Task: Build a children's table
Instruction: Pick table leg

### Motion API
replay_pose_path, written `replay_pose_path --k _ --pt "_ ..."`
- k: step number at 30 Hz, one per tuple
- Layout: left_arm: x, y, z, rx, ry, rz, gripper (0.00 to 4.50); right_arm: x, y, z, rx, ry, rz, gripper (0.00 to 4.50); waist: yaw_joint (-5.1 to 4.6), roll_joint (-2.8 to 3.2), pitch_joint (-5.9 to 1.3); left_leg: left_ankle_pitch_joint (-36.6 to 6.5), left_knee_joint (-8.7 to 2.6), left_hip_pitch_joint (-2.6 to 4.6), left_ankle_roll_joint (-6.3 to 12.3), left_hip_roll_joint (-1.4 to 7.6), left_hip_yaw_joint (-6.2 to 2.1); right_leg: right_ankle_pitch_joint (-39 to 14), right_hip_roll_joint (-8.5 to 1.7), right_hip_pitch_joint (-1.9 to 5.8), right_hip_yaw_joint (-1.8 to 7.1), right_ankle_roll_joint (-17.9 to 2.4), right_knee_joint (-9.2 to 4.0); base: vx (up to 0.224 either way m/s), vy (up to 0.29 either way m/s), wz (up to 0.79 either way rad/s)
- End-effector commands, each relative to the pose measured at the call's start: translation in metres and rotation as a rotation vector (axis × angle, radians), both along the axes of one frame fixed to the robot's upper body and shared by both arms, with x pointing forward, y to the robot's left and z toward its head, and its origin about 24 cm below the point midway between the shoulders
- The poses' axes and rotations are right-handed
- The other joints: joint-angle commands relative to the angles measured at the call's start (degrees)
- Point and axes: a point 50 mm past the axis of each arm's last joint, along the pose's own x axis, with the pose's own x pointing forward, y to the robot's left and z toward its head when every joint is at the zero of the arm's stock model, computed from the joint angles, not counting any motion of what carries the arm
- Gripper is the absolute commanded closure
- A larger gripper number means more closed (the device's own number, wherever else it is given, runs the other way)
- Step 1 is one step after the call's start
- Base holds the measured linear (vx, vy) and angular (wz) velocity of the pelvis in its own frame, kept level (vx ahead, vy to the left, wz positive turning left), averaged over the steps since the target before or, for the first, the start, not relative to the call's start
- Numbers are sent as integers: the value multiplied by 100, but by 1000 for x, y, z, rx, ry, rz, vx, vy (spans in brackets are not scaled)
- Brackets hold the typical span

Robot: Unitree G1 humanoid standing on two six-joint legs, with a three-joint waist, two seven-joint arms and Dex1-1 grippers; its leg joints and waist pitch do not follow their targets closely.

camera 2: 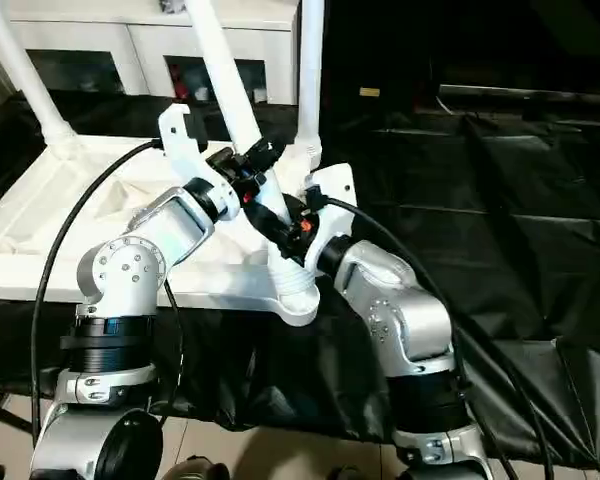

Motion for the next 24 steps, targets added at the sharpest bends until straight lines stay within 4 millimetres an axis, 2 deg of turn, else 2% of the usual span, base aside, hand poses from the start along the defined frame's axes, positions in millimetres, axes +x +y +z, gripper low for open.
replay_pose_path --k 1,6,7,8,9,11,14,17,18,19,21,22,24 --pt "-4 -15 14 -32 -66 -86 263 -5 8 8 44 -8 69 211 -8 -93 -511 -1020 -399 100 112 27 -1 -1905 -298 343 195 -609 -502 0 0 0" --pt "-11 -5 23 -10 -199 -282 264 -12 -10 4 -24 24 207 164 17 -80 -516 -1034 -400 114 110 18 -15 -1921 -287 344 189 -558 -486 0 0 0" --pt "-12 -2 23 4 -221 -330 264 -16 -13 4 -15 47 269 164 23 -81 -518 -1010 -396 131 151 23 -4 -1851 -279 348 199 -599 -485 0 0 0" --pt "-13 0 23 15 -234 -360 264 -18 -15 4 -7 63 309 150 11 -75 -506 -1006 -401 113 158 36 0 -1781 -289 341 204 -680 -471 0 0 0" --pt "-15 2 22 33 -250 -419 264 -22 -19 6 6 70 371 150 7 -103 -512 -996 -398 107 159 30 0 -1757 -291 361 196 -705 -467 0 0 0" --pt "-23 7 22 42 -301 -593 264 -31 -28 9 29 97 513 125 26 -87 -519 -932 -393 121 215 35 1 -1693 -300 367 202 -781 -446 0 0 0" --pt "-28 8 26 6 -344 -683 264 -32 -30 9 24 113 563 125 25 -100 -514 -896 -385 107 207 43 11 -1654 -322 375 201 -928 -429 0 0 0" --pt "-31 6 29 -38 -374 -745 264 -31 -30 7 14 132 598 119 27 -109 -515 -957 -376 125 163 45 19 -1816 -335 367 199 -982 -435 0 0 0" --pt "-34 5 30 -62 -388 -782 264 -32 -29 6 18 144 623 119 21 -127 -511 -969 -381 120 167 45 21 -1853 -333 371 198 -975 -445 0 0 0" --pt "-34 5 30 -66 -391 -793 264 -32 -29 6 19 149 632 119 26 -117 -509 -999 -380 131 160 46 19 -1933 -335 368 197 -961 -447 0 0 0" --pt "-35 4 31 -76 -396 -803 264 -32 -28 4 14 162 645 156 20 -132 -492 -1077 -385 142 137 46 23 -2103 -327 355 193 -906 -473 0 0 0" --pt "-35 4 31 -80 -401 -814 264 -32 -28 4 13 169 651 156 15 -130 -474 -1189 -401 152 94 48 12 -2383 -339 360 188 -799 -495 0 0 0" --pt "-36 4 31 -83 -407 -826 264 -32 -28 3 14 173 656 177 10 -144 -477 -1223 -401 157 80 45 11 -2498 -336 361 183 -720 -511 0 0 0"
